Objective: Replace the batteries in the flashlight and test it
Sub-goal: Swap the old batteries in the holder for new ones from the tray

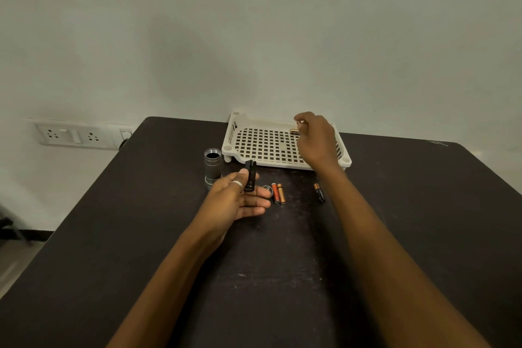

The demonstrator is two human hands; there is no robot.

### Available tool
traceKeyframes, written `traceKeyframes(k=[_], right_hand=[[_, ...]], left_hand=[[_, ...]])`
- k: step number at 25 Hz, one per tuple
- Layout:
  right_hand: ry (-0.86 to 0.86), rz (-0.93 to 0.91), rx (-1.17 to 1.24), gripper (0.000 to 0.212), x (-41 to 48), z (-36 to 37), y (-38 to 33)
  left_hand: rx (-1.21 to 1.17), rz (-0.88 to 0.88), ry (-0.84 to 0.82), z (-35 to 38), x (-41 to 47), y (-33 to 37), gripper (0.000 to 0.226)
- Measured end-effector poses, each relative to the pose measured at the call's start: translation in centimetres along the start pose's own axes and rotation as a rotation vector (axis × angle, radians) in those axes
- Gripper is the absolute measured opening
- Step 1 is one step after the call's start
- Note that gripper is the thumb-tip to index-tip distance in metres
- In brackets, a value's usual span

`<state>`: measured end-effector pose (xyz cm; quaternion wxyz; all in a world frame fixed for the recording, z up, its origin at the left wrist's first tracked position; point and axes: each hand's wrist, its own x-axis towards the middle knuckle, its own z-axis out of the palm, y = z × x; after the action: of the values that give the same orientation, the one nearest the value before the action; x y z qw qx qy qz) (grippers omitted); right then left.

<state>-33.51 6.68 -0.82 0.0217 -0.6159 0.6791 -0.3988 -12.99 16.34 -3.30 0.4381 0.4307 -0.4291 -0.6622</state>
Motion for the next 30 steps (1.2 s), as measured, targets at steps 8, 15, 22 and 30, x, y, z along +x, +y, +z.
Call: traceKeyframes(k=[8,15,22,30], right_hand=[[0.008,0.406,0.999,0.014,-10.1,-2.8,-4.5],[0.055,0.205,0.921,0.013,-13.2,-2.0,-6.6],[0.066,0.045,0.816,0.027,-13.7,-1.0,-6.8],[0.054,-0.165,0.641,0.013,-13.8,-0.3,-6.1]], left_hand=[[-0.006,0.014,0.017,0.2,-0.4,0.3,0.034],[0.017,0.039,0.006,0.3,-0.5,0.1,0.036],[0.032,0.061,-0.001,0.0,-0.4,-0.1,0.035],[0.025,0.069,0.002,0.0,-0.5,-0.1,0.038]])
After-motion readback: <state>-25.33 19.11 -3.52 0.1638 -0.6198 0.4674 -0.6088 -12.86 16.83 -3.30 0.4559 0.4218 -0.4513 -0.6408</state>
